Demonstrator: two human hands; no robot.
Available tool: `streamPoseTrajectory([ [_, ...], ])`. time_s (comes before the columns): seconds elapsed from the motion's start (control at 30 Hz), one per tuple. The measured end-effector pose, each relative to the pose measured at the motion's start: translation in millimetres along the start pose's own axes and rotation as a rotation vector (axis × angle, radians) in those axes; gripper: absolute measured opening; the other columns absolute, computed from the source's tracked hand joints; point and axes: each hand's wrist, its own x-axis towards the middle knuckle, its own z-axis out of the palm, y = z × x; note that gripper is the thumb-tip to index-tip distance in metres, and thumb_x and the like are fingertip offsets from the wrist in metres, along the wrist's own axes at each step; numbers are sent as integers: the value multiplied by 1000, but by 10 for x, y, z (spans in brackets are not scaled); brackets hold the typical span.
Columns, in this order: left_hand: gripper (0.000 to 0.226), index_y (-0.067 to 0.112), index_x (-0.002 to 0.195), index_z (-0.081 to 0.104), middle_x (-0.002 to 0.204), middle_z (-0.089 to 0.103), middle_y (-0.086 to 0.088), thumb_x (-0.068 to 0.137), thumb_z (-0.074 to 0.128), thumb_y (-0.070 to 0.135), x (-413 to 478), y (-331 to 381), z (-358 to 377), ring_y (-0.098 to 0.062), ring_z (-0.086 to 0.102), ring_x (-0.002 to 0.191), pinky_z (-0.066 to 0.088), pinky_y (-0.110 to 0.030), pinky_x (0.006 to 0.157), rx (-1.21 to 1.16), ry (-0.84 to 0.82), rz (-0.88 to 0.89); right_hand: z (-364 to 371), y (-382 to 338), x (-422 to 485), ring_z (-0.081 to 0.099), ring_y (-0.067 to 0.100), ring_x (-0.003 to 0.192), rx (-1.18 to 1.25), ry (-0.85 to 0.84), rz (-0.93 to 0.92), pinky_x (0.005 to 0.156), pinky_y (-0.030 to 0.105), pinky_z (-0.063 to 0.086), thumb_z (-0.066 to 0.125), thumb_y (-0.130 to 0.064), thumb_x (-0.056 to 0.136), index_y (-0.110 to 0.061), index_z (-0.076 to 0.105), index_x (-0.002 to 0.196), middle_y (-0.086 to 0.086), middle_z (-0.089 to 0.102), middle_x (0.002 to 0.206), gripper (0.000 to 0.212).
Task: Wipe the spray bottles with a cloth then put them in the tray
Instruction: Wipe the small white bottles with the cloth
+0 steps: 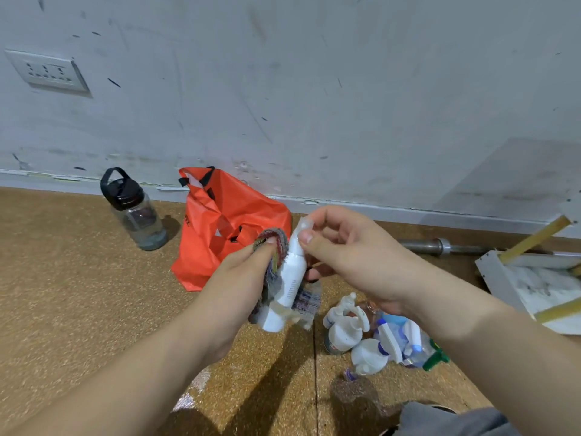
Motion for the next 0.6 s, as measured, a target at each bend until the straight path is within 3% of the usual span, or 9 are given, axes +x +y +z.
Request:
streamPoseTrajectory([
  [0.03, 35, 17, 105, 73, 89, 80, -3, 109, 45, 38, -18, -21, 7, -20, 75, 81, 58, -23, 63, 78, 39, 62, 36, 14, -8, 62, 23, 83, -40, 2, -28, 82, 43, 60, 65, -16, 101, -13, 66, 96, 11, 64, 93, 5],
  [0.13, 30, 33, 127, 60, 109, 71, 16, 106, 41, 42, -79, -189, 4, 0, 63, 100, 50, -24, 87, 706, 128, 547, 112, 39, -2, 55, 23, 80, -41, 73, -67, 77, 43, 54, 70, -23, 93, -12, 68, 94, 9, 62, 87, 12],
  [0.23, 56, 19, 155, 40, 144, 56, 7, 103, 40, 37, -2, -337, -55, -7, 51, 131, 37, -18, 107, 973, 120, 780, 119, 61, 0, 55, 22, 78, 44, 142, -18, 77, 42, 47, 72, -21, 96, -3, 66, 99, 11, 61, 83, 19],
  [0.3, 46, 30, 142, 53, 129, 66, 12, 101, 39, 44, 46, -355, -94, -8, 60, 118, 46, -23, 97, 872, 107, 696, 111, 62, -9, 55, 22, 76, 19, 169, -5, 74, 42, 50, 72, -20, 96, 1, 64, 100, 12, 58, 83, 22],
  [0.33, 37, 33, 128, 62, 114, 73, 12, 103, 39, 48, 73, -327, -89, -9, 67, 104, 51, -26, 87, 727, 70, 556, 101, 56, -10, 56, 23, 75, 13, 190, 4, 73, 42, 54, 72, -20, 96, 2, 63, 100, 13, 58, 83, 24],
  [0.4, 44, 21, 110, 70, 96, 79, -1, 107, 38, 51, 138, -262, -72, -19, 73, 84, 55, -31, 72, 334, -42, 144, 63, 29, 10, 61, 24, 75, 13, 237, 40, 71, 37, 63, 72, -21, 96, 2, 61, 101, 15, 59, 86, 26],
  [0.47, 50, 17, 113, 73, 102, 80, -9, 105, 40, 54, 178, -254, -58, -31, 76, 93, 60, -44, 89, 141, -116, -119, -1, -1, 37, 67, 22, 75, 21, 280, 80, 63, 32, 62, 72, -24, 96, 0, 60, 101, 15, 62, 88, 28],
  [0.5, 49, 17, 117, 73, 106, 80, -10, 103, 43, 54, 171, -244, -34, -33, 76, 102, 57, -51, 98, 109, -129, -155, -32, -13, 48, 69, 21, 73, 35, 297, 97, 61, 31, 61, 72, -25, 95, -1, 60, 100, 15, 63, 88, 27],
  [0.6, 43, 19, 120, 74, 111, 79, -9, 105, 47, 48, 114, -185, 26, -31, 75, 107, 51, -49, 101, -30, -142, -172, -77, -50, 75, 68, 18, 69, 101, 293, 146, 62, 34, 62, 74, -25, 94, -1, 62, 105, 13, 65, 88, 29],
])
